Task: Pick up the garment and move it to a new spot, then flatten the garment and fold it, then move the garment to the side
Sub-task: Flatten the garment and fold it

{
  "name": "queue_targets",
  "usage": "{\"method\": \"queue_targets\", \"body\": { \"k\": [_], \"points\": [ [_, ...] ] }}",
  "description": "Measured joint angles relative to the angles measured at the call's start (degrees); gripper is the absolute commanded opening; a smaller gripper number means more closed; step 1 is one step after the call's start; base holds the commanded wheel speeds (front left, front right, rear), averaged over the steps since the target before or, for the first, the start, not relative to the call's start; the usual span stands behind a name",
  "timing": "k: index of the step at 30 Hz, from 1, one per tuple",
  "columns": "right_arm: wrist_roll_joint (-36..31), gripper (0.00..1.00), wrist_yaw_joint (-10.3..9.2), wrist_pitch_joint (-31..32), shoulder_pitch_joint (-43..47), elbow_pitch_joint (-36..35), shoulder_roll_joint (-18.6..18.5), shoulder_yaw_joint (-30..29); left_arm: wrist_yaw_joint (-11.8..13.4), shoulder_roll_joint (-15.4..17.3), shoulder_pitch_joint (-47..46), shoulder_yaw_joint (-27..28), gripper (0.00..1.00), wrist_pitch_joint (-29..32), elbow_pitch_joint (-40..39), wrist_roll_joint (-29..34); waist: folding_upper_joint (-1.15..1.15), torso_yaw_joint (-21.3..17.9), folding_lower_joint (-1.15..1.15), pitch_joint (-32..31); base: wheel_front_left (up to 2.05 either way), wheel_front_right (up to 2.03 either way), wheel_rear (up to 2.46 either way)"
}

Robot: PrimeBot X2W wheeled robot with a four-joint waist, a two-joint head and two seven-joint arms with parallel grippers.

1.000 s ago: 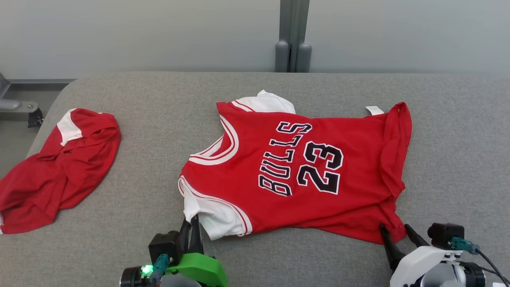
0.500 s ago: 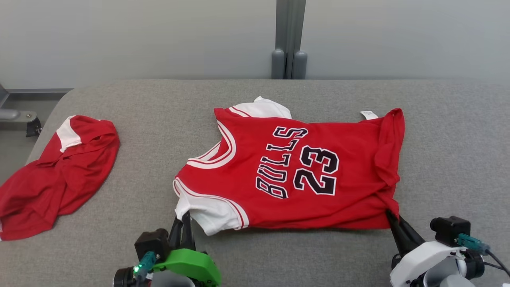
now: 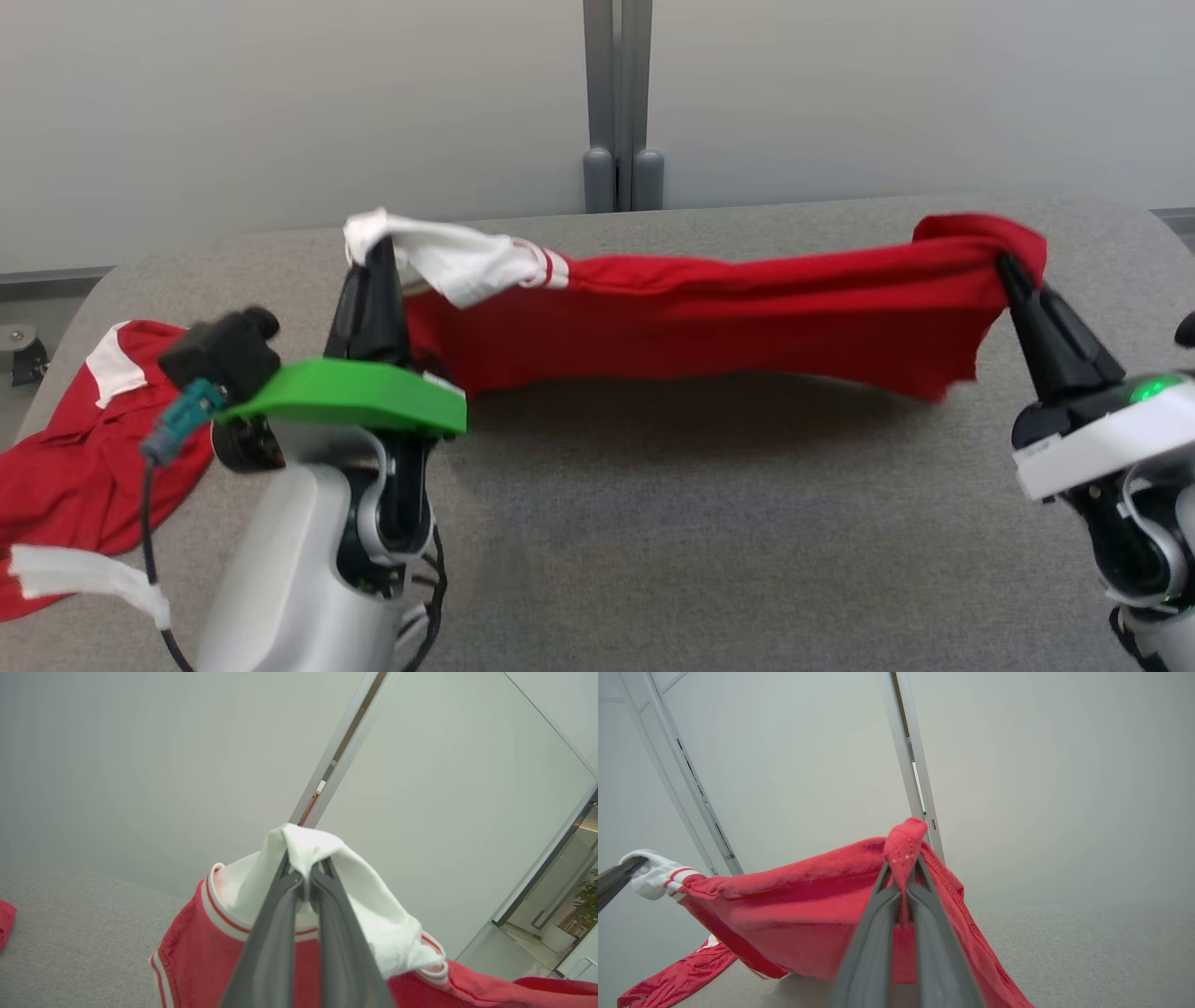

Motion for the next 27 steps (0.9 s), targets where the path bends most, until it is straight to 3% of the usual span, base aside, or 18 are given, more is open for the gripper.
{"method": "queue_targets", "body": {
  "k": [6, 15, 21, 27],
  "points": [
    [1.42, 0.0, 0.0, 4.3, -9.61, -6.12, -0.22, -2.78, 0.89, -0.08, -10.14, 2.09, 0.0, 4.17, -7.79, -5.54, 0.0, -1.51, 0.0, -1.05, 0.0, 0.0, 0.0],
    [1.55, 0.0, 0.0, 17.55, -16.36, -12.81, 6.99, -11.47, 7.33, -0.16, -18.62, 2.93, 0.0, 5.27, -16.17, -11.04, 0.0, -3.14, 0.0, -1.34, 0.0, 0.0, 0.0],
    [-1.89, 0.0, 0.0, 22.72, -21.68, -10.54, 8.14, -12.16, 10.54, 0.79, -22.14, 2.4, 0.0, 8.61, -10.0, -9.61, 0.0, -3.88, 0.0, 1.79, 0.0, 0.0, 0.0],
    [-1.71, 0.0, 0.0, 19.78, -35.67, 3.66, 5.59, -10.47, 9.59, 1.26, -34.81, 0.8, 0.0, 9.36, 3.55, -7.16, 0.0, -4.73, 0.0, 8.09, 0.0, 0.0, 0.0]
  ]
}}
